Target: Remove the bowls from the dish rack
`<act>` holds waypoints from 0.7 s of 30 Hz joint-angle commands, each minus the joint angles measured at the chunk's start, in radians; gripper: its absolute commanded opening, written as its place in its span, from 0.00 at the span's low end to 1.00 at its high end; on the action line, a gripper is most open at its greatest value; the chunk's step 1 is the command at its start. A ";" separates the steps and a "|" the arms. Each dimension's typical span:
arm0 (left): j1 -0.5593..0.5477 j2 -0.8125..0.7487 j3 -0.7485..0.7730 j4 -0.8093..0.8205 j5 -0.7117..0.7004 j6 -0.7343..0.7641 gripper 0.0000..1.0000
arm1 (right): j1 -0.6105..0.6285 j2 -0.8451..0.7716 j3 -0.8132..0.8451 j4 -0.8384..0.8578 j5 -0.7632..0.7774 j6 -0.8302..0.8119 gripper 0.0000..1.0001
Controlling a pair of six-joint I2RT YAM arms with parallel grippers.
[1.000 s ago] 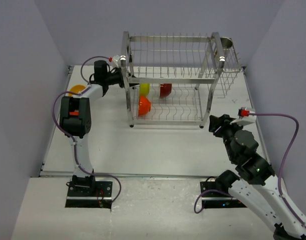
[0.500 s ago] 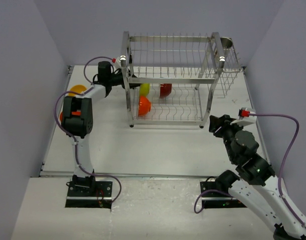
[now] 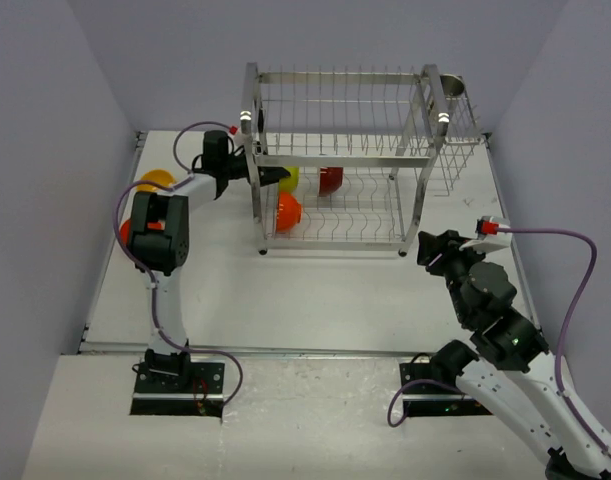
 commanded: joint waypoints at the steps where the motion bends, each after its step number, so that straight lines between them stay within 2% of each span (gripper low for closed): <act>1: -0.013 0.016 0.004 0.008 -0.005 0.015 0.33 | 0.005 -0.005 -0.004 0.027 -0.018 0.005 0.49; 5: -0.013 0.028 0.019 0.022 0.001 0.000 0.31 | 0.005 -0.014 -0.007 0.027 -0.022 0.005 0.50; 7: -0.013 0.036 0.022 0.028 0.005 -0.005 0.25 | 0.005 -0.016 -0.009 0.029 -0.025 0.007 0.50; 8: -0.013 0.038 0.022 0.037 0.005 -0.012 0.20 | 0.005 -0.014 -0.010 0.029 -0.025 0.007 0.49; 9: -0.014 0.038 0.022 0.037 0.004 -0.014 0.10 | 0.005 -0.013 -0.010 0.027 -0.027 0.007 0.50; 11: -0.013 0.039 0.022 0.041 0.005 -0.017 0.00 | 0.005 -0.010 -0.010 0.029 -0.027 0.007 0.50; 21: -0.011 0.038 -0.034 0.187 0.048 -0.100 0.00 | 0.006 -0.007 -0.006 0.026 -0.028 0.005 0.49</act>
